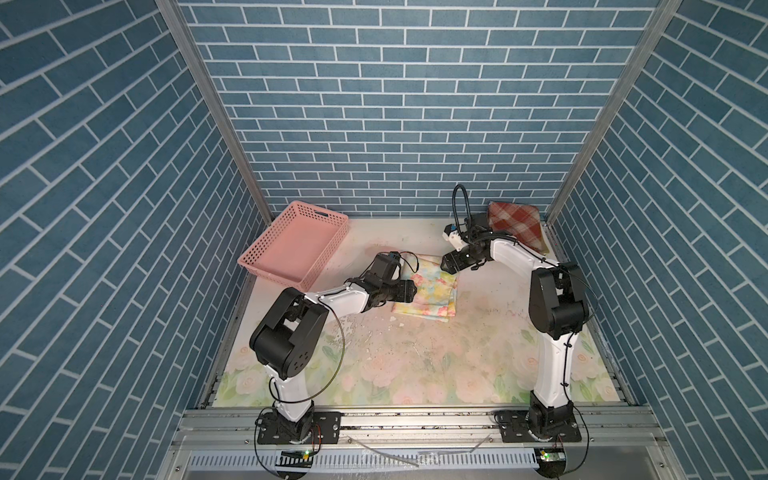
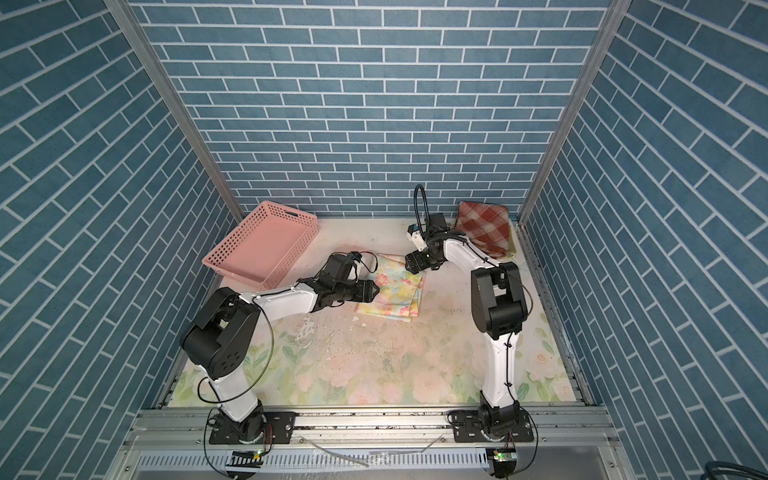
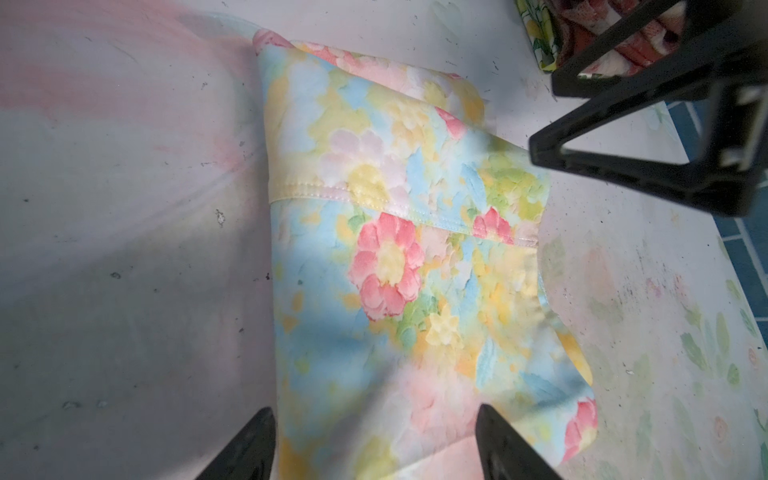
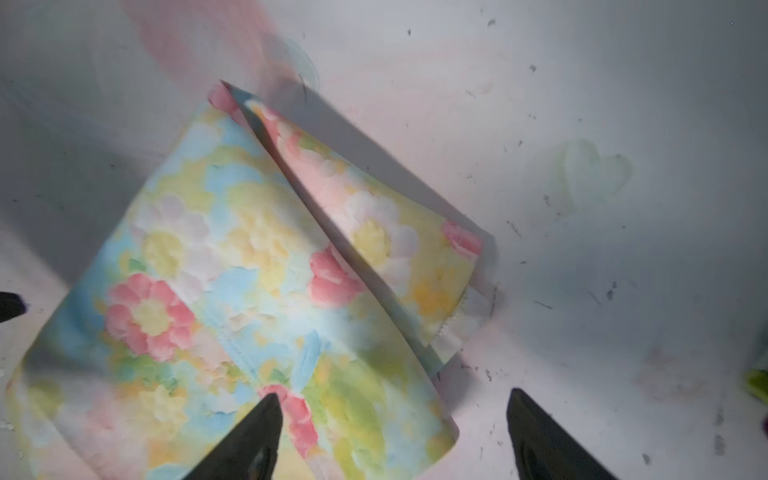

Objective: Fold and stack the skirts

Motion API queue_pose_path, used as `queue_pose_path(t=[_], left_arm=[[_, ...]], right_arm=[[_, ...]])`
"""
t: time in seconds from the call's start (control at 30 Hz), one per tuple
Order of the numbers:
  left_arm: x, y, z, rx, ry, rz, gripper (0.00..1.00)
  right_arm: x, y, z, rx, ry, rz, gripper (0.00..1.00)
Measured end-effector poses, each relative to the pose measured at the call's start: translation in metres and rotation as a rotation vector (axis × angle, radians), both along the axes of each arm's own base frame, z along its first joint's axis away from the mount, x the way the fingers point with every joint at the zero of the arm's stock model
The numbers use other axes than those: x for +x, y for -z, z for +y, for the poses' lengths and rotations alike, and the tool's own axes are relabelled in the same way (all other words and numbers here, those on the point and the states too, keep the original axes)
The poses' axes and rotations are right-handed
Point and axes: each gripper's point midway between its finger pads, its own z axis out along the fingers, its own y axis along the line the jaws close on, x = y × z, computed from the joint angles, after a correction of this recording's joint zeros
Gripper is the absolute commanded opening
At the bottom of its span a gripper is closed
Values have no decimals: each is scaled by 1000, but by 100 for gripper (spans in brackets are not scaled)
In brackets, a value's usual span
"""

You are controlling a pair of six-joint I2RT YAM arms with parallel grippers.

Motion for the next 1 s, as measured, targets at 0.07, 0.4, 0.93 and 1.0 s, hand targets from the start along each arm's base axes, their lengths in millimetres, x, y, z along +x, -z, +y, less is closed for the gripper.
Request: queue_pose_path(t=[0.07,0.4,0.93,1.0], left_arm=[[0,0,0,0,0,0,76],[1,0,0,-2,0,-5,76],[7,-2,-1,16,3,-29,76],[8,-1,-1,21,1,-28,76]], right_arm=[[-2,19,-1,-14,1,37,78],[2,29,11,-13,-13,65,0],[12,7,26,43,-31,-2,0],[14,4,27,53,-29,-8,0]])
